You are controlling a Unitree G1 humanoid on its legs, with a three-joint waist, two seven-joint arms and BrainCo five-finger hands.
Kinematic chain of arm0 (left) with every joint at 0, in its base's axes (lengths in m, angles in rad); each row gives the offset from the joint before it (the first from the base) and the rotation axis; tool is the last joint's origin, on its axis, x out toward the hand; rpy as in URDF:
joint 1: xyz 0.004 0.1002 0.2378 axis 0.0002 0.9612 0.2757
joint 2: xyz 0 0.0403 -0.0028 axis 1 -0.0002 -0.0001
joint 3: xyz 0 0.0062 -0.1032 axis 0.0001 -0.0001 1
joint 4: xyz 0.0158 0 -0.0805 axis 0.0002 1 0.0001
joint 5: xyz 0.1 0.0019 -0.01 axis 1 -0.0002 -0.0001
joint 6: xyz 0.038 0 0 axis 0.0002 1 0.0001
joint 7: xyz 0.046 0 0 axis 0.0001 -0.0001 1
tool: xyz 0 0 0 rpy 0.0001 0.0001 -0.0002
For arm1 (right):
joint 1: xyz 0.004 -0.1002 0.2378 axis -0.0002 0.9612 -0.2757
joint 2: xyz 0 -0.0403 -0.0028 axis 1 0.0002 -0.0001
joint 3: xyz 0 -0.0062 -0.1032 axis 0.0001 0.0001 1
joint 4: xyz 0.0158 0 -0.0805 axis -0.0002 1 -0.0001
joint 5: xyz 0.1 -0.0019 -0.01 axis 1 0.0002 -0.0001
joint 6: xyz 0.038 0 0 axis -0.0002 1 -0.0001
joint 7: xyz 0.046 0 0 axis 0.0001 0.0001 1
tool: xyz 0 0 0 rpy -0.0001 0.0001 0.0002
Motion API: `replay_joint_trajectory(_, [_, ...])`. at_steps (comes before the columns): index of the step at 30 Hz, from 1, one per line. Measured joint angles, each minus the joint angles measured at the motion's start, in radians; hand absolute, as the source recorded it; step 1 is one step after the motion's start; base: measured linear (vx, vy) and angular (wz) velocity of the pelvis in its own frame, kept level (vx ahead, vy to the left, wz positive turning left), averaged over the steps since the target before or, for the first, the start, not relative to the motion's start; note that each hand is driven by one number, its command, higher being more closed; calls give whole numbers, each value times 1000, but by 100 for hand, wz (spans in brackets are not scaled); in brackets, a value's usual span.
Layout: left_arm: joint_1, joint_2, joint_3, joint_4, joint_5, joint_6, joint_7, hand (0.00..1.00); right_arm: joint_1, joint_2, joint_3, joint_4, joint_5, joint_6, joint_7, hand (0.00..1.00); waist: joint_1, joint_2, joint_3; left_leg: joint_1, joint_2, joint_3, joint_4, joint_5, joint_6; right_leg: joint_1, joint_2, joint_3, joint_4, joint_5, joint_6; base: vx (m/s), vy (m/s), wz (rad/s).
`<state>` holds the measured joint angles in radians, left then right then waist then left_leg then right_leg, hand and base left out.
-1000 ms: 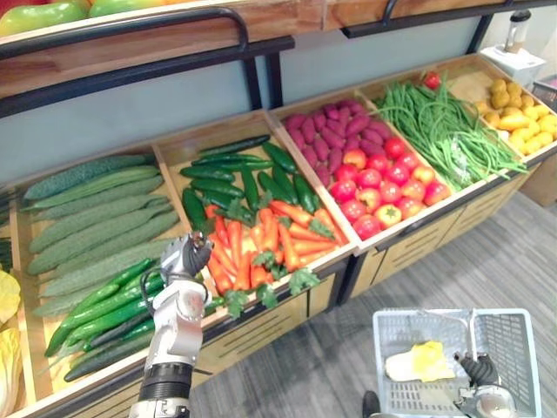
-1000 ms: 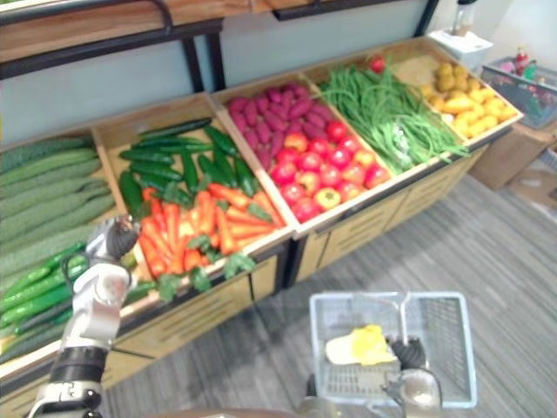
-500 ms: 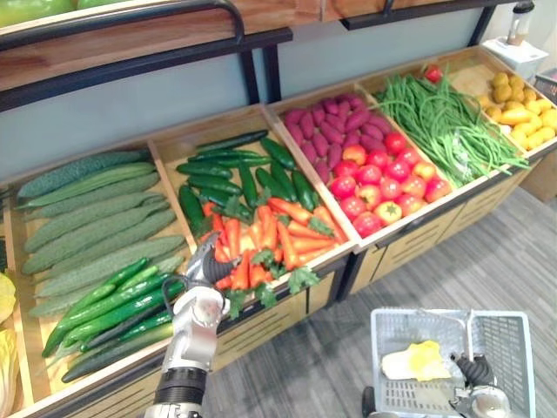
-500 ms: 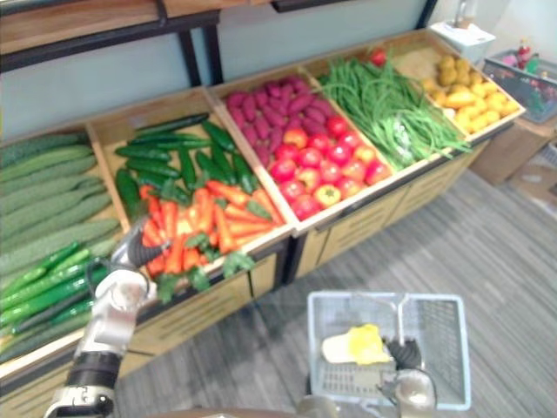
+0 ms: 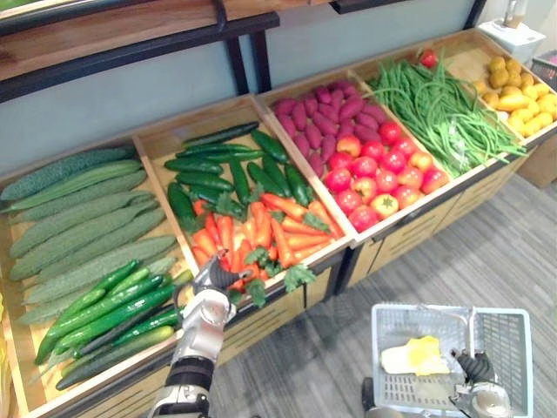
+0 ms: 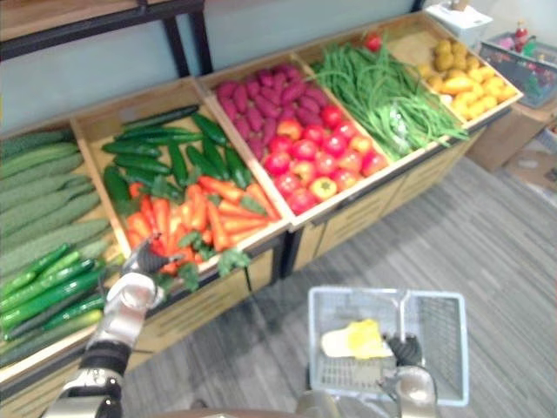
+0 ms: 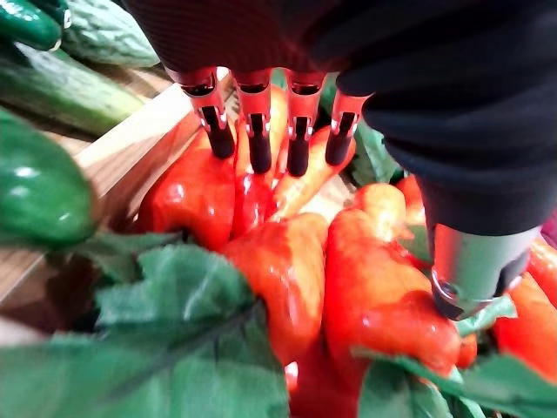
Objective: Pick vegetable in the basket
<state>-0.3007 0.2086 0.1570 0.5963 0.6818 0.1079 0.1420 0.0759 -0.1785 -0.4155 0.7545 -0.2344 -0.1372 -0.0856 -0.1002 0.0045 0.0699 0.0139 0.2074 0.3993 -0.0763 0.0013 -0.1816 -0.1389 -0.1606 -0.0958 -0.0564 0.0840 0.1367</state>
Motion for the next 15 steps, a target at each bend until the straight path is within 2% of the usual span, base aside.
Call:
replay_joint_trajectory(5, [-62,13,21,91,-2,2,8,100,-6,-2,-10,0,8,-1,-5,100,-8,1,27,-2,3,8,11,-11,-3,0,3,11,-10,4,1,10,-14,-6])
replay_joint_trajectory(12, [-75,10,26,139,-3,0,6,100,-6,-2,-9,3,7,-2,-11,100,-12,-4,32,21,3,26,12,-27,-5,12,7,23,-12,3,0,47,-4,-8])
replay_joint_trajectory(15, [-73,10,26,165,-4,0,6,100,-6,-2,-8,8,7,-2,-17,100,-24,-4,34,45,6,26,23,-44,-4,42,7,22,-12,-1,-7,14,-2,-2])
